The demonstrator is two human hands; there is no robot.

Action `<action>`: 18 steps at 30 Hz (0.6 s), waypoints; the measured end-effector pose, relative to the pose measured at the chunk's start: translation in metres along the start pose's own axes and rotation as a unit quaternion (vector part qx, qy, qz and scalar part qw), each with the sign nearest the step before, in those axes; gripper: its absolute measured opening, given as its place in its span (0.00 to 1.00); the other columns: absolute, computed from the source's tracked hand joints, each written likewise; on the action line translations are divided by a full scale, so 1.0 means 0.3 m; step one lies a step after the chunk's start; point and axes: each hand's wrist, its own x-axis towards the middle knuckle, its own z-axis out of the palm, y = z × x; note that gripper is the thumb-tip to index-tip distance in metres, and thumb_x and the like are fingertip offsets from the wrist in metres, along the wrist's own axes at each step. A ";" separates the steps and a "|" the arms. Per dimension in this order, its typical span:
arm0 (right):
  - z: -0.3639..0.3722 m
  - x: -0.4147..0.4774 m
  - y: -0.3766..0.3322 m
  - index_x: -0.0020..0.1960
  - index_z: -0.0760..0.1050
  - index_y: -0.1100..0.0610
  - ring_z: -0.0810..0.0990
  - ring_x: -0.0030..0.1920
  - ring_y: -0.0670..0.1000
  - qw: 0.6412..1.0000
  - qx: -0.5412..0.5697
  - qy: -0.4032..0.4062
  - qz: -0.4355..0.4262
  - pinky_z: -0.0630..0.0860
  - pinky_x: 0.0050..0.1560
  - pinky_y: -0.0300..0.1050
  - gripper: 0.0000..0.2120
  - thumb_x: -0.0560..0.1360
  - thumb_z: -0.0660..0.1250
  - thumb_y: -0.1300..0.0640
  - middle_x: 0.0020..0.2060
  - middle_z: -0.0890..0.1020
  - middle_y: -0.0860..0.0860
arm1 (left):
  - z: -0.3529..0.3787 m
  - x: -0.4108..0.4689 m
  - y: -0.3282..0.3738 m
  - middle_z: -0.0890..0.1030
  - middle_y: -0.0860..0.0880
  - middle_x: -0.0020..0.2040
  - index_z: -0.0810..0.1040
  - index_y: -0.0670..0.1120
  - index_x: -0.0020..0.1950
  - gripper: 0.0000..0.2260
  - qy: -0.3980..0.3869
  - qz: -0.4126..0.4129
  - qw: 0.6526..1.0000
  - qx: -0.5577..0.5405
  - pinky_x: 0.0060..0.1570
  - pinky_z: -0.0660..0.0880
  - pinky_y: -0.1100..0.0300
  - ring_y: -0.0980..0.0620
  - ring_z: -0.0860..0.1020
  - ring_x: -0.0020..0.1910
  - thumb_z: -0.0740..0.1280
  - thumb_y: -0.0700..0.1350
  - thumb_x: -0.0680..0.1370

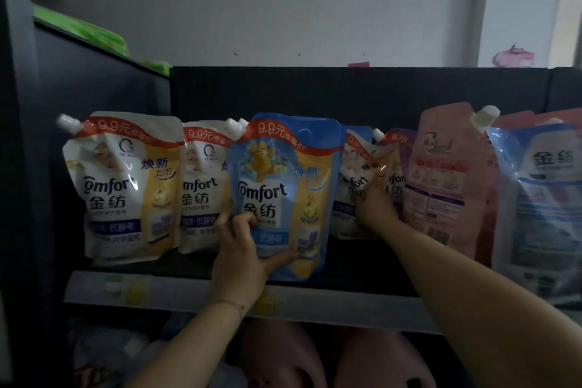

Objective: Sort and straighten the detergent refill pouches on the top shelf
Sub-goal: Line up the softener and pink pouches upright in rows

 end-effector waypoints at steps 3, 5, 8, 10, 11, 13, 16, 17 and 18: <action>-0.003 -0.015 -0.001 0.61 0.71 0.65 0.76 0.55 0.61 0.998 0.019 0.060 -0.016 0.66 0.47 0.41 0.12 0.81 0.60 0.60 0.55 0.77 0.62 | 0.004 0.001 -0.004 0.61 0.43 0.64 0.56 0.56 0.51 0.32 -0.005 -0.004 1.000 0.001 0.39 0.78 0.55 0.43 0.72 0.56 0.67 0.71 0.58; -0.027 -0.033 -0.013 0.57 0.72 0.66 0.76 0.54 0.61 0.995 0.041 0.087 -0.017 0.66 0.48 0.41 0.11 0.81 0.59 0.59 0.52 0.77 0.61 | 0.003 0.001 -0.007 0.61 0.44 0.64 0.57 0.55 0.51 0.33 -0.006 -0.005 1.000 0.003 0.38 0.78 0.56 0.44 0.72 0.55 0.67 0.71 0.59; -0.074 -0.059 -0.025 0.50 0.73 0.62 0.77 0.48 0.59 0.994 0.049 0.094 -0.031 0.68 0.45 0.43 0.09 0.82 0.58 0.57 0.46 0.77 0.60 | 0.002 0.003 -0.008 0.62 0.43 0.64 0.57 0.54 0.52 0.33 -0.005 -0.008 1.000 0.004 0.37 0.79 0.54 0.43 0.73 0.55 0.67 0.71 0.59; -0.092 -0.080 -0.043 0.48 0.71 0.60 0.77 0.45 0.58 0.993 0.033 0.100 -0.056 0.70 0.43 0.44 0.08 0.81 0.58 0.56 0.43 0.78 0.58 | -0.002 0.005 -0.003 0.62 0.42 0.64 0.57 0.54 0.52 0.33 -0.006 -0.009 1.000 0.006 0.37 0.79 0.54 0.44 0.73 0.54 0.67 0.71 0.59; -0.098 -0.095 -0.055 0.47 0.69 0.59 0.78 0.44 0.58 0.992 0.015 0.106 -0.072 0.70 0.41 0.44 0.08 0.81 0.58 0.56 0.42 0.77 0.57 | -0.004 0.005 0.001 0.62 0.41 0.64 0.57 0.54 0.52 0.33 -0.009 -0.010 1.000 0.007 0.37 0.79 0.53 0.44 0.73 0.54 0.67 0.71 0.59; -0.105 -0.125 -0.085 0.48 0.68 0.59 0.78 0.41 0.57 0.988 -0.023 0.121 -0.096 0.71 0.39 0.45 0.08 0.81 0.57 0.55 0.40 0.77 0.56 | -0.007 0.005 0.005 0.63 0.41 0.63 0.58 0.54 0.52 0.33 -0.013 -0.012 1.000 0.015 0.38 0.79 0.52 0.43 0.73 0.55 0.66 0.71 0.59; -0.131 -0.179 -0.125 0.42 0.70 0.58 0.77 0.36 0.55 0.982 -0.055 0.147 -0.109 0.70 0.34 0.45 0.13 0.81 0.56 0.53 0.35 0.77 0.54 | -0.023 0.004 0.021 0.66 0.39 0.61 0.60 0.52 0.52 0.33 -0.007 -0.007 0.999 0.041 0.36 0.79 0.50 0.41 0.74 0.51 0.64 0.72 0.59; -0.142 -0.199 -0.135 0.40 0.71 0.58 0.76 0.34 0.55 0.978 -0.064 0.159 -0.115 0.68 0.33 0.44 0.15 0.81 0.56 0.52 0.34 0.77 0.54 | -0.028 0.004 0.024 0.68 0.38 0.59 0.61 0.50 0.53 0.34 0.001 -0.001 0.998 0.061 0.35 0.78 0.51 0.41 0.75 0.48 0.63 0.73 0.60; -0.152 -0.216 -0.144 0.38 0.71 0.58 0.76 0.33 0.56 0.974 -0.072 0.174 -0.127 0.67 0.32 0.44 0.16 0.81 0.57 0.52 0.33 0.77 0.55 | -0.032 0.006 0.027 0.70 0.38 0.58 0.64 0.48 0.53 0.35 0.007 0.001 0.996 0.084 0.35 0.78 0.50 0.40 0.76 0.46 0.63 0.73 0.60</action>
